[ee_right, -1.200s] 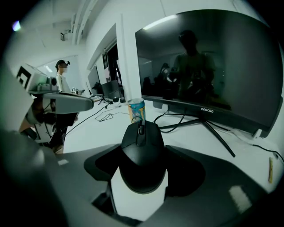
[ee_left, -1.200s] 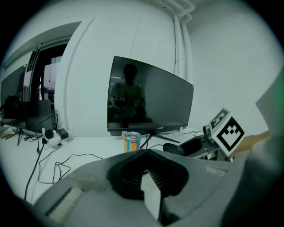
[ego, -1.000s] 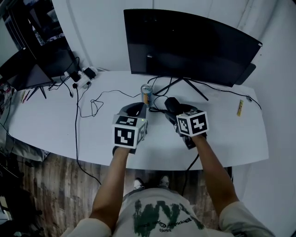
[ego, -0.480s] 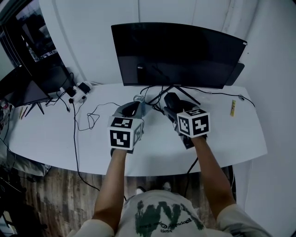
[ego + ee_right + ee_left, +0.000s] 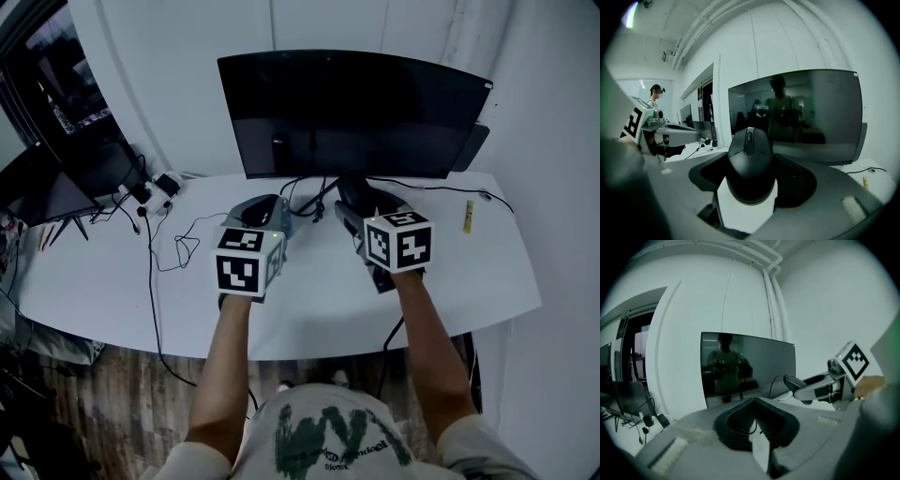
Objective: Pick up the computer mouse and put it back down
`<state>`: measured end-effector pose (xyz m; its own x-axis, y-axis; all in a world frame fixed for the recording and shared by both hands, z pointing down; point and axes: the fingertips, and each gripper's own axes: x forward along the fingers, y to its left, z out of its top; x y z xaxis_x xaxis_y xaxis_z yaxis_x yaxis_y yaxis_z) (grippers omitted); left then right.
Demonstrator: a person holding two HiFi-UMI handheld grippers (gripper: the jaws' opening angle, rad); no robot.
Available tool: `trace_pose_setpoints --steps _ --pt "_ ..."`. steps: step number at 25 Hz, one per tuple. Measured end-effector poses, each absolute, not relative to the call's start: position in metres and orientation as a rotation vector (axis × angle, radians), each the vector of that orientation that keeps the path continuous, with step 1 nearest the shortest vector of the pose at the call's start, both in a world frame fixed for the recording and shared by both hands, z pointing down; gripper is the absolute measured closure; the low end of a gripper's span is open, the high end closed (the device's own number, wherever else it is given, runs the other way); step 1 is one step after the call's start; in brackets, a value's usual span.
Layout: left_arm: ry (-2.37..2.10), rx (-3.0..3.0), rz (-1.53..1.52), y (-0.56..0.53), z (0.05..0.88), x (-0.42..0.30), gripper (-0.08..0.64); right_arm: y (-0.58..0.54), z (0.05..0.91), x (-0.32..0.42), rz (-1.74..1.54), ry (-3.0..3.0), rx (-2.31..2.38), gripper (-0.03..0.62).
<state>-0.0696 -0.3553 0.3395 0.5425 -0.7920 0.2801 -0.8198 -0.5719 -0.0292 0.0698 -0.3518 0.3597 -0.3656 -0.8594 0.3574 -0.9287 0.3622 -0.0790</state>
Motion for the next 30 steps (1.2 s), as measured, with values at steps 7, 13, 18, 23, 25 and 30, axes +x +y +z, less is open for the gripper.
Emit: trace_pose_setpoints --steps 7,13,18,23,25,30 --pt "-1.402 2.686 0.399 -0.357 0.329 -0.066 0.558 -0.354 0.345 0.074 0.367 -2.384 1.618 0.282" --pt "-1.383 2.716 0.408 -0.355 0.323 -0.058 0.558 -0.353 0.344 0.076 0.362 -2.381 1.627 0.282" --pt "-1.373 2.720 0.416 -0.354 0.324 -0.053 0.558 -0.352 0.344 0.081 0.365 -2.378 1.637 0.282" --pt "-1.358 2.718 0.423 -0.352 0.329 -0.048 0.558 -0.352 0.346 0.086 0.372 -2.372 1.637 0.282" --pt "-1.351 2.719 0.426 -0.352 0.330 -0.046 0.558 -0.352 0.347 0.090 0.371 -2.363 1.644 0.282" --pt "-1.327 2.718 0.440 -0.350 0.338 -0.038 0.558 -0.351 0.350 0.103 0.381 -2.346 1.668 0.282"
